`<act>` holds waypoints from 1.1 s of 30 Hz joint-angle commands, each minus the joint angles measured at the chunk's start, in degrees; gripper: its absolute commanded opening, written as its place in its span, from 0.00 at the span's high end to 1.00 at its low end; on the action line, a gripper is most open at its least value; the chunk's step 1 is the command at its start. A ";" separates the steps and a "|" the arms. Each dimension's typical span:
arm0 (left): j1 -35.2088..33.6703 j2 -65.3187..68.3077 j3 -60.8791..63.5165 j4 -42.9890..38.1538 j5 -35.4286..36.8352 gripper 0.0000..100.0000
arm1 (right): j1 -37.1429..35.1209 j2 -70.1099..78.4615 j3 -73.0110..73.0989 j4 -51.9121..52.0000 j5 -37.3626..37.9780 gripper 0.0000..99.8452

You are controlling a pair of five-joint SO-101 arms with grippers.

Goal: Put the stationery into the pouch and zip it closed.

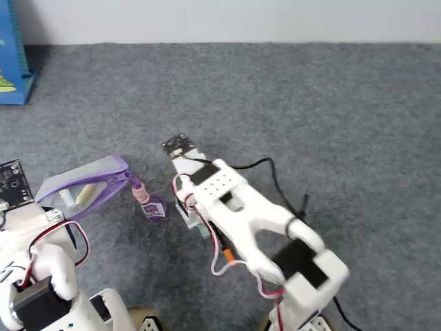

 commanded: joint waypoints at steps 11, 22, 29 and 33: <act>17.32 -0.09 -3.65 -0.70 0.88 0.99 | 6.11 -52.26 24.53 1.27 3.69 0.99; 26.55 -0.09 -6.02 0.44 2.02 0.99 | 7.43 -88.66 32.53 1.27 3.52 0.99; 30.33 0.00 -8.04 0.79 4.75 0.99 | 7.34 -99.74 32.44 -2.95 -2.55 0.99; 31.38 0.00 -8.31 1.32 4.84 0.99 | 4.97 -104.04 32.79 -9.45 -5.27 0.99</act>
